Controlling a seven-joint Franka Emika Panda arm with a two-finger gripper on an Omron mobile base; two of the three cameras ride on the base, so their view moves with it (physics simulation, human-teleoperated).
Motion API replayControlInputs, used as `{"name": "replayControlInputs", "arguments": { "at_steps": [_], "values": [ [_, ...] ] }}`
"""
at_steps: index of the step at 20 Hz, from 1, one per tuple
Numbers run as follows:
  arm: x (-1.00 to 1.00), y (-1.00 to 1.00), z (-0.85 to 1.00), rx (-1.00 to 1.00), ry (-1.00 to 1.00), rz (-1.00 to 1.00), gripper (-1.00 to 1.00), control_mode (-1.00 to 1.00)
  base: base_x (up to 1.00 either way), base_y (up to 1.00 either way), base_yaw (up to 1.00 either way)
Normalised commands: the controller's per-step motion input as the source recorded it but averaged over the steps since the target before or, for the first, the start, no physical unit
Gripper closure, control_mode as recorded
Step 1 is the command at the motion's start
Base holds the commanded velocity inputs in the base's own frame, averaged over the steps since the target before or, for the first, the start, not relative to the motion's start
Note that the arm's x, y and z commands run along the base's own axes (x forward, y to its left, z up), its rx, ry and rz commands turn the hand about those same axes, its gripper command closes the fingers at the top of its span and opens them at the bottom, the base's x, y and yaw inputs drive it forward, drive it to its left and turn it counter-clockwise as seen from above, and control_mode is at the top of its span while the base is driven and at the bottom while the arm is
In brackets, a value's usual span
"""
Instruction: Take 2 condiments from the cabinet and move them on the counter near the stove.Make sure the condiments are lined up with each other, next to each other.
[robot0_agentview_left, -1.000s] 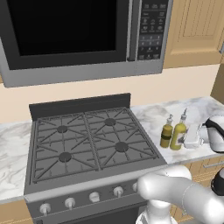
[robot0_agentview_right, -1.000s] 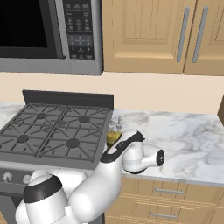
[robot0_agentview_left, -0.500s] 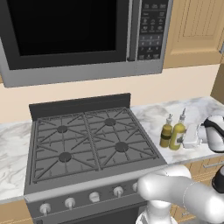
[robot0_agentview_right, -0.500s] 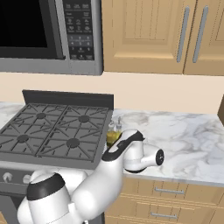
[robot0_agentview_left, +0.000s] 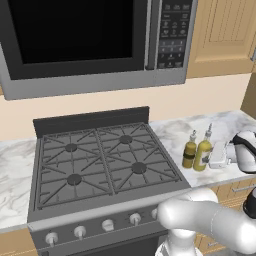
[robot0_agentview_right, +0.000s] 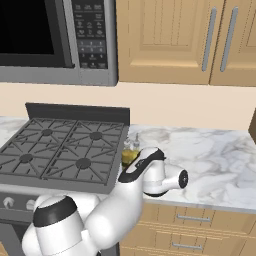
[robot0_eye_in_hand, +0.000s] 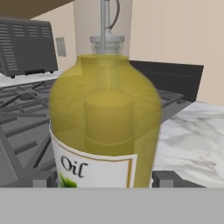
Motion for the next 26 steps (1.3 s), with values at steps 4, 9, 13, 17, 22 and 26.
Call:
{"name": "replayControlInputs", "arguments": {
  "at_steps": [4,9,13,17,22,26],
  "values": [
    [0.00,0.00,0.00,0.00,0.00,0.00,1.00,-1.00,0.00,0.00,0.00],
    [0.00,0.00,0.00,0.00,0.00,0.00,1.00,-1.00,0.00,0.00,0.00],
    [0.00,0.00,0.00,0.00,0.00,0.00,1.00,-1.00,0.00,0.00,0.00],
    [0.00,0.00,0.00,0.00,0.00,0.00,-1.00,-1.00,0.00,0.00,0.00],
    [0.01,0.00,0.00,0.00,-0.02,0.00,-1.00,-1.00,0.00,0.00,0.00],
    [0.00,0.02,0.00,0.00,-0.06,0.00,-1.00,-1.00,0.00,0.00,0.00]
  ]
}}
